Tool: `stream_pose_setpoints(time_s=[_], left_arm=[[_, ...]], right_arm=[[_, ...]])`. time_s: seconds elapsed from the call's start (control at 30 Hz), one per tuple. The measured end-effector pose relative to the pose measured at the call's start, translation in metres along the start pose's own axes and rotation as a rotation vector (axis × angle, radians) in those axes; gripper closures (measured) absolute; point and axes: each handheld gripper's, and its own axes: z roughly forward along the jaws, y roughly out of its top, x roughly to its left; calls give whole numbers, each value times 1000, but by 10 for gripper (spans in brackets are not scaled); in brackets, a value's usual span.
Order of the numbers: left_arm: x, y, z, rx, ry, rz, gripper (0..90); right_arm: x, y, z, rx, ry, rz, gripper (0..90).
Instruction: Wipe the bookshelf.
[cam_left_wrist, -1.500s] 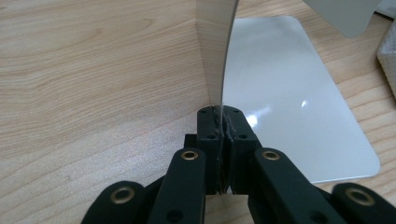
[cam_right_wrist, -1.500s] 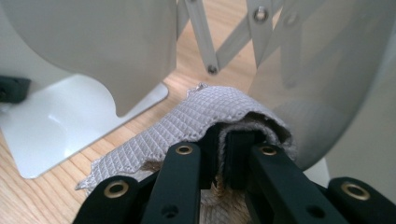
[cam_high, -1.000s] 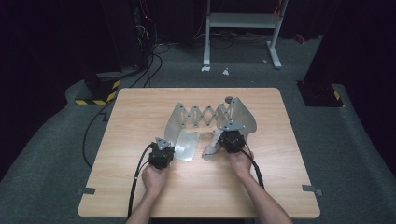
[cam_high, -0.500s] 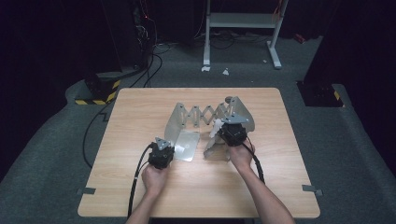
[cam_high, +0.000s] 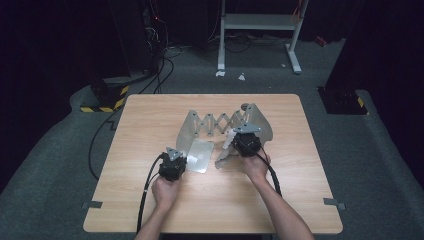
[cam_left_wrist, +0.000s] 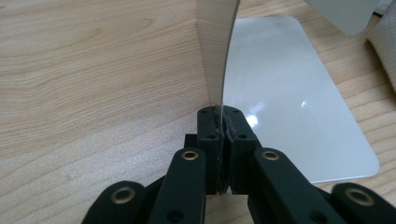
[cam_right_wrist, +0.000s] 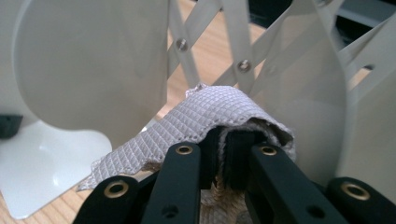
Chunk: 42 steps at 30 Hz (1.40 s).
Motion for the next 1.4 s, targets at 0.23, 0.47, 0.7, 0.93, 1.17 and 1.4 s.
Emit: stream_pose_setpoints(time_s=[0.23,0.47,0.7,0.93,1.17,1.4], left_arm=[[0,0,0,0,2,1,861],[0,0,0,0,0,-1,861],[0,0,0,0,-1,0,862],[0,0,0,1,-2,2,862],[0,0,0,1,-6,1,863],[0,0,0,0,-5,1,863]], right_arm=[[3,-8,10,32,-4,-3,859],[3,-17,24,80,15,18,859],[2,-18,32,104,16,24,859],[-1,4,15,31,8,29,859],[-6,27,3,-19,-1,19,859],[-9,34,5,-22,-15,19,859]])
